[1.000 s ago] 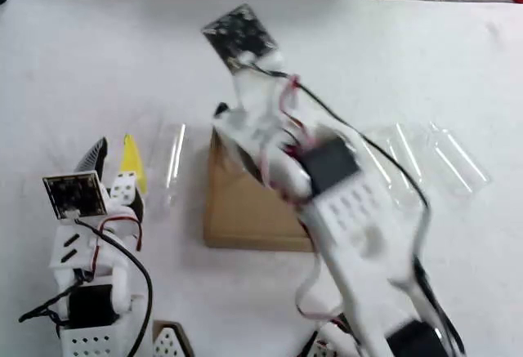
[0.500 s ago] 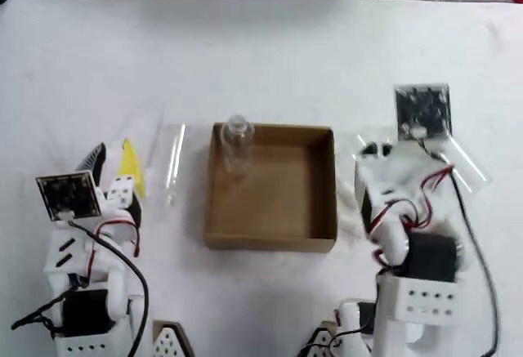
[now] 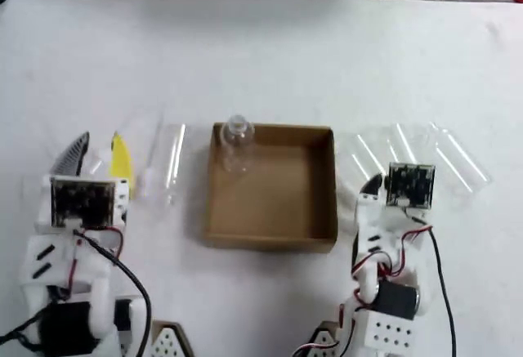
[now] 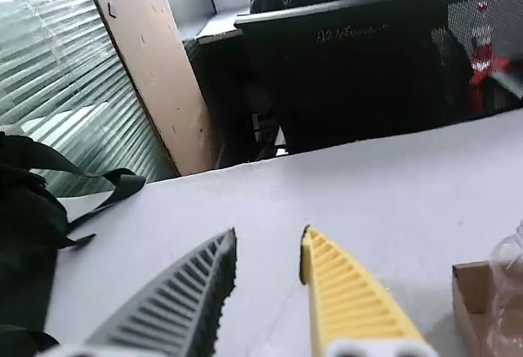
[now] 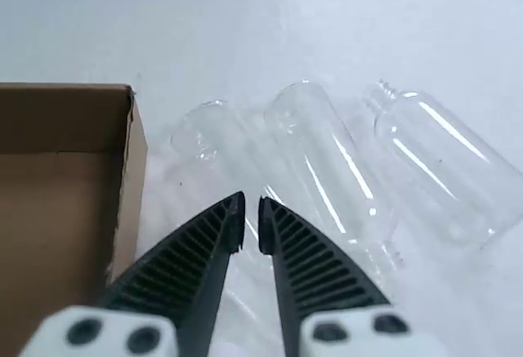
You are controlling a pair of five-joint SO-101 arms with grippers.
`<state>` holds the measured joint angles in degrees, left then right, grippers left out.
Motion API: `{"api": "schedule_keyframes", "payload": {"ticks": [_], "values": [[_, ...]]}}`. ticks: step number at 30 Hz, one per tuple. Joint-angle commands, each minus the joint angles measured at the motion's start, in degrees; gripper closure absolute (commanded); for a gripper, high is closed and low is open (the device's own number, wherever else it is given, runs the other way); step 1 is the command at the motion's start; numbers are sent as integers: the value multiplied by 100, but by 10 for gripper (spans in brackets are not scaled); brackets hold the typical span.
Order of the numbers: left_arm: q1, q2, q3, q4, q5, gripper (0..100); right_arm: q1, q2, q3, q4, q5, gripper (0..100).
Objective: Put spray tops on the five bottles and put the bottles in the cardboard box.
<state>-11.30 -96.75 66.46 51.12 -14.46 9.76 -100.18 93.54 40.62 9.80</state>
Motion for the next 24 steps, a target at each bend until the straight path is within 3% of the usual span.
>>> {"api": "schedule_keyframes", "payload": {"ticks": [1,6,10,13,17,21,24], "values": [[-189,2343,-2330,1187,-1380,872,13,-338,-35,84,70,982],[-1270,5657,-5468,3587,-2963,872,4,-251,-70,84,70,982],[-1956,7424,-7543,5187,-3279,872,-224,-251,-53,92,79,982],[-2501,8110,-7859,5081,-3437,869,-242,-251,-44,101,79,981],[-2756,8699,-7684,5099,-4158,868,-251,-251,-44,110,79,981],[-2730,8927,-7288,4958,-5732,872,-251,-251,-44,110,79,981],[-2536,8971,-6910,4299,-6716,872,-259,-251,-35,110,211,981]]}}
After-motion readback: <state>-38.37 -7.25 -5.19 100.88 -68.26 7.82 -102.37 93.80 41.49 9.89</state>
